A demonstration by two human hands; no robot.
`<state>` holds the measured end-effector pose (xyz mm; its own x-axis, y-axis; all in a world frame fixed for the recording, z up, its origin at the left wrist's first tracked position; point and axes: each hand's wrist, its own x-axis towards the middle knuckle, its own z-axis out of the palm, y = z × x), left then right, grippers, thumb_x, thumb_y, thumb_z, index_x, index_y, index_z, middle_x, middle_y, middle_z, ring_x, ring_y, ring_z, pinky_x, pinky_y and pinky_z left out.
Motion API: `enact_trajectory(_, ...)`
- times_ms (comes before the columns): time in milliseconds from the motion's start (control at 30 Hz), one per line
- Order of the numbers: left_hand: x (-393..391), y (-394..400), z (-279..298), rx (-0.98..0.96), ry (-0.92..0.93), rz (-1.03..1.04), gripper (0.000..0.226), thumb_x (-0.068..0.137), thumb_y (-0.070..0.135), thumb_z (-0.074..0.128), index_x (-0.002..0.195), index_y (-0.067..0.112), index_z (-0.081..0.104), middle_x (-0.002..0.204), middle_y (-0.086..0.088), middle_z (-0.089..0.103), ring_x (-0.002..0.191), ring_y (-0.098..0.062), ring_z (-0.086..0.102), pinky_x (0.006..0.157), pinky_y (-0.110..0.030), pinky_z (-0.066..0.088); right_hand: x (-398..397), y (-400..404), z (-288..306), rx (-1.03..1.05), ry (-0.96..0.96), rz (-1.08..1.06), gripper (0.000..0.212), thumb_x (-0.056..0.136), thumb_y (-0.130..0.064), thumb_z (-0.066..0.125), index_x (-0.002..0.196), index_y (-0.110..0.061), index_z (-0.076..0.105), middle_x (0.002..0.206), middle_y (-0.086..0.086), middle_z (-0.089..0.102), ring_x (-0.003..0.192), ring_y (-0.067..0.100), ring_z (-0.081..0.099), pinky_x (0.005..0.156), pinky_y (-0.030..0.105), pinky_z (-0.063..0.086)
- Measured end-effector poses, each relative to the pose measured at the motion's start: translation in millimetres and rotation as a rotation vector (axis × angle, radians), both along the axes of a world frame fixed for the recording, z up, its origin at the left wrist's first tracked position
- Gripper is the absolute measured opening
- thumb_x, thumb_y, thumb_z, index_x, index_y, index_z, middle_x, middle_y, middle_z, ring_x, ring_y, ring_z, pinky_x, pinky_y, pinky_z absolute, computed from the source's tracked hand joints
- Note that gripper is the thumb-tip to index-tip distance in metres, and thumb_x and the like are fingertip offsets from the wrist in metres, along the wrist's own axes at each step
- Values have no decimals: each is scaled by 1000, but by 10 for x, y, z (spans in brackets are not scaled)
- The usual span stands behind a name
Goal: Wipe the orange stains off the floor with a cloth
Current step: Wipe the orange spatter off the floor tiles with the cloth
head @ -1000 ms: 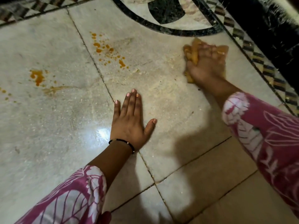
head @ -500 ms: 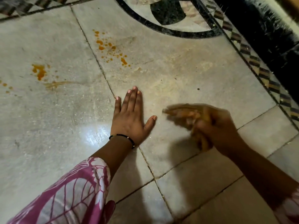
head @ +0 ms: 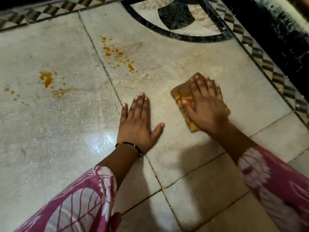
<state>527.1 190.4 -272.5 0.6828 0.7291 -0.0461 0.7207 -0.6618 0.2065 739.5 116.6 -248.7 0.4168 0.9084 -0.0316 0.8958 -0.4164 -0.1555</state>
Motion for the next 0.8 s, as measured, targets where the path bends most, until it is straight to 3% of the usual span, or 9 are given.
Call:
enact_trajectory(133, 6, -23, 7, 4, 2, -8, 84, 88, 64, 18, 150, 8, 9, 159, -8, 6, 146, -21, 4, 117, -44, -2, -181, 333, -45, -93, -125, -11, 79, 91, -62, 19, 152, -11, 11, 159, 13, 10, 146, 28, 2, 117, 50, -2)
enact_trajectory(300, 4, -24, 21, 5, -10, -9, 84, 89, 65, 17, 151, 9, 8, 159, -7, 4, 146, -19, 1, 116, -40, -7, -349, -439, -82, -66, -120, 289, 75, 91, -59, 32, 150, -12, 25, 155, 8, 26, 145, 23, 16, 117, 49, 11)
enact_trajectory(367, 3, -23, 29, 1, -10, -12, 83, 90, 64, 17, 151, 8, 5, 159, -7, 1, 146, -19, -2, 116, -40, -9, -39, -763, -66, -48, -67, 165, 77, 89, -61, 32, 148, -12, 30, 153, 11, 30, 144, 27, 21, 115, 52, 15)
enact_trajectory(433, -1, -30, 17, -1, -17, -6, 83, 90, 63, 17, 151, 7, 4, 159, -8, -1, 146, -20, -4, 117, -42, -8, 336, -828, -10, -94, -14, -1, 81, 87, -65, 27, 150, -14, 21, 157, 12, 21, 145, 28, 15, 116, 54, 11)
enact_trajectory(500, 14, -47, 6, -8, -9, -13, 83, 90, 63, 16, 150, 6, 4, 159, -9, 0, 146, -21, -3, 117, -44, -6, 670, -654, 31, -118, -44, -132, 81, 87, -63, 23, 152, -16, 12, 159, 8, 11, 146, 27, 7, 116, 53, 4)
enact_trajectory(633, 12, -36, 5, -24, -10, -6, 83, 90, 62, 19, 150, 6, 7, 159, -10, 3, 146, -22, -1, 117, -46, -3, 815, 329, 53, -123, -48, -301, 79, 92, -60, 20, 151, -8, 11, 159, 13, 7, 146, 29, 2, 116, 52, -2)
enact_trajectory(700, 8, -31, -2, -21, -5, -10, 83, 90, 63, 19, 150, 7, 8, 159, -10, 4, 146, -22, 0, 117, -46, -3, 548, 753, 4, -157, -65, -258, 79, 93, -60, 20, 150, -6, 11, 159, 15, 7, 146, 30, 2, 116, 51, -2)
enact_trajectory(800, 10, -38, 14, -21, -8, -16, 82, 90, 62, 21, 150, 7, 10, 159, -10, 5, 146, -22, 2, 117, -45, -2, 84, 852, -43, -160, -90, 28, 83, 90, -64, 15, 150, -7, 12, 159, 13, 9, 146, 27, 3, 117, 49, -4)
